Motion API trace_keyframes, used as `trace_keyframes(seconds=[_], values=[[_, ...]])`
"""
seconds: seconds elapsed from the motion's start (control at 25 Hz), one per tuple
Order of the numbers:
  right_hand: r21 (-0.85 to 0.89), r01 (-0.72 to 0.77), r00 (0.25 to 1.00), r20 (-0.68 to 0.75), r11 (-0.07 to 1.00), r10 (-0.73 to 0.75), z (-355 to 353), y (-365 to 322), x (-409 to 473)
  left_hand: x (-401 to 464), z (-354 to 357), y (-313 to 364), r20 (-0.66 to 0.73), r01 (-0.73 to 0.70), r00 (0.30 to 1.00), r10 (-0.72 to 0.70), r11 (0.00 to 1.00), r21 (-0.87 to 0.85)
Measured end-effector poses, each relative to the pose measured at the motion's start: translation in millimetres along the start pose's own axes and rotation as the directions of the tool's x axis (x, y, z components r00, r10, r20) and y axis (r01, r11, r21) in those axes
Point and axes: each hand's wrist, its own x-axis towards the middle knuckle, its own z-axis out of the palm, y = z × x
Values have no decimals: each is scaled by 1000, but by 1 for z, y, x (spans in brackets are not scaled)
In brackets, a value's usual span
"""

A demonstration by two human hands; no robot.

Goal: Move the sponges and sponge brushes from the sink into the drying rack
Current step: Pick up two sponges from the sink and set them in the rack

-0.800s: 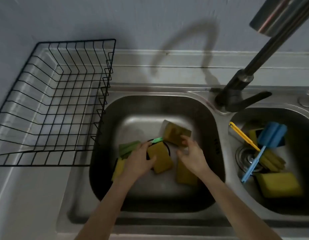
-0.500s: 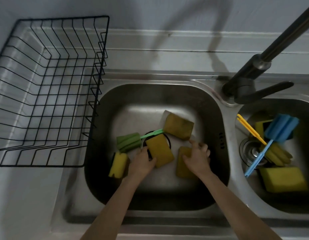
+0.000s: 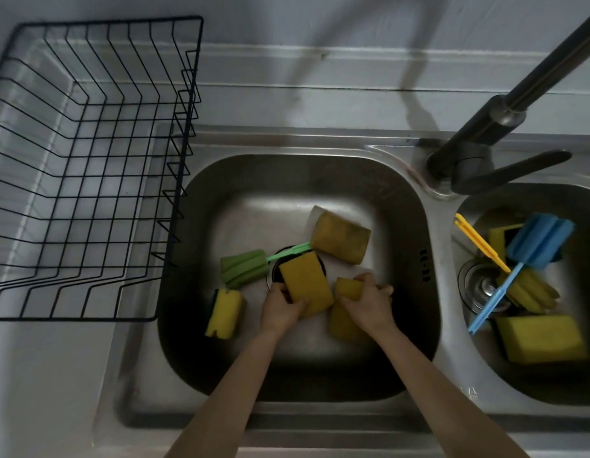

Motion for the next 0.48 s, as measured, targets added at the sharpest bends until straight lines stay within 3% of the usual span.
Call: trace_keyframes(seconds=[0.32, 0.48], values=[[194, 94, 988, -142, 977, -67, -36, -11, -20, -28, -20, 30, -105, -193, 978, 179, 972, -137], [141, 258, 917, -348, 956, -196, -47, -24, -34, -48, -30, 42, -204, -315, 936, 287, 942, -120]])
